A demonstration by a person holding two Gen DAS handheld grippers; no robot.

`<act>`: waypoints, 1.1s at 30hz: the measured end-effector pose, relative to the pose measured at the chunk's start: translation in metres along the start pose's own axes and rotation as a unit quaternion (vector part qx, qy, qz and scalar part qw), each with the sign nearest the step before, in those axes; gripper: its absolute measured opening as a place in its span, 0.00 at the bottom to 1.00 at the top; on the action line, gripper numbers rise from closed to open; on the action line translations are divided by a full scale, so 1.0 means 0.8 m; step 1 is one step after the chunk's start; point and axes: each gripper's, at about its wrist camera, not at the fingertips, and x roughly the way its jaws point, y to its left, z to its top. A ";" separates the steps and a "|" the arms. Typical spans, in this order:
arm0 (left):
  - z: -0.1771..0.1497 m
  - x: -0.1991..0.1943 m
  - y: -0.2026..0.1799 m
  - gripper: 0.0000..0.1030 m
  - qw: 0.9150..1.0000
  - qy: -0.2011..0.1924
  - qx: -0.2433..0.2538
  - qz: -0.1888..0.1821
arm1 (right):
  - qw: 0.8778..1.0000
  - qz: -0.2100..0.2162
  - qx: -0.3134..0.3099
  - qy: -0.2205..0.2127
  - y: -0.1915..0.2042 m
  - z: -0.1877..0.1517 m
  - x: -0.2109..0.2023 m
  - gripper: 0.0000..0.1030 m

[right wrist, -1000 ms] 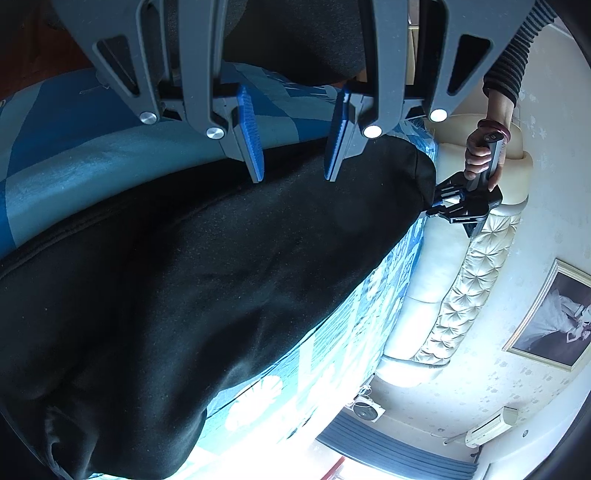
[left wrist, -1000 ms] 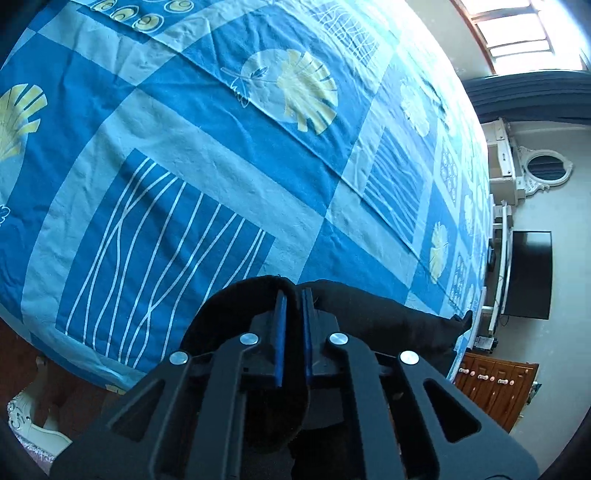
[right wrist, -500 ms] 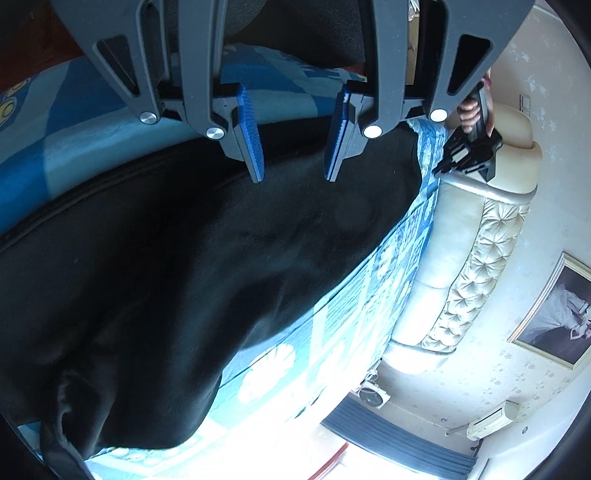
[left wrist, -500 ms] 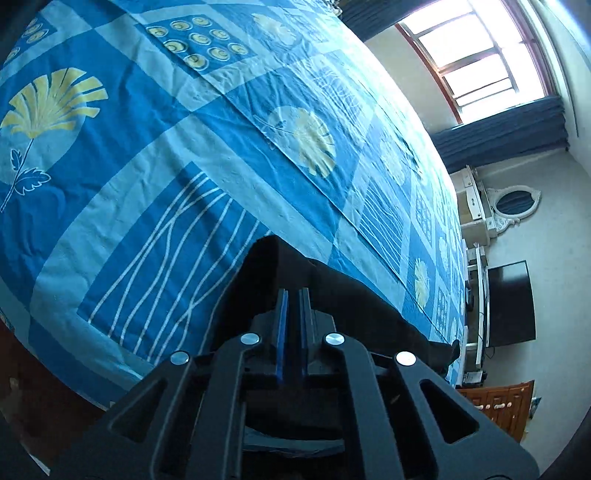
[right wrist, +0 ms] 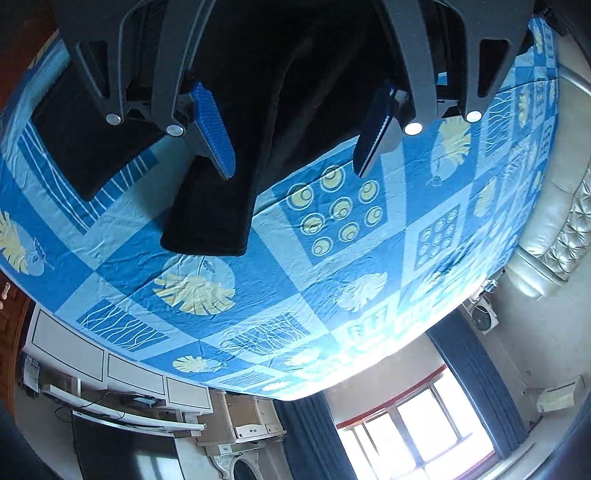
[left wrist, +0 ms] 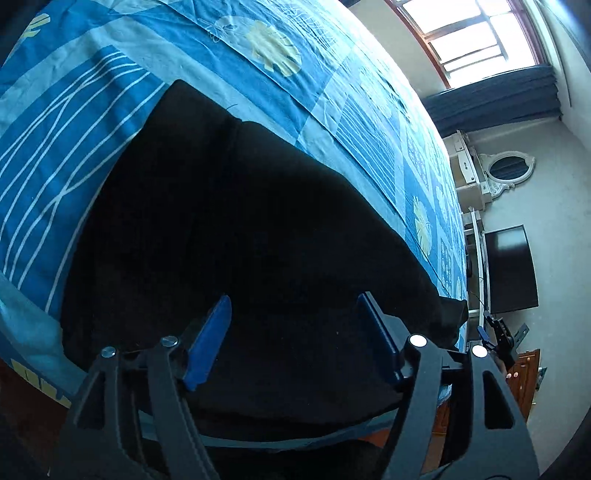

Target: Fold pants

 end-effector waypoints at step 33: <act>-0.048 0.030 -0.076 0.98 0.957 -0.026 0.193 0.215 | 0.969 0.075 0.236 0.008 -0.295 -0.110 -0.046 0.06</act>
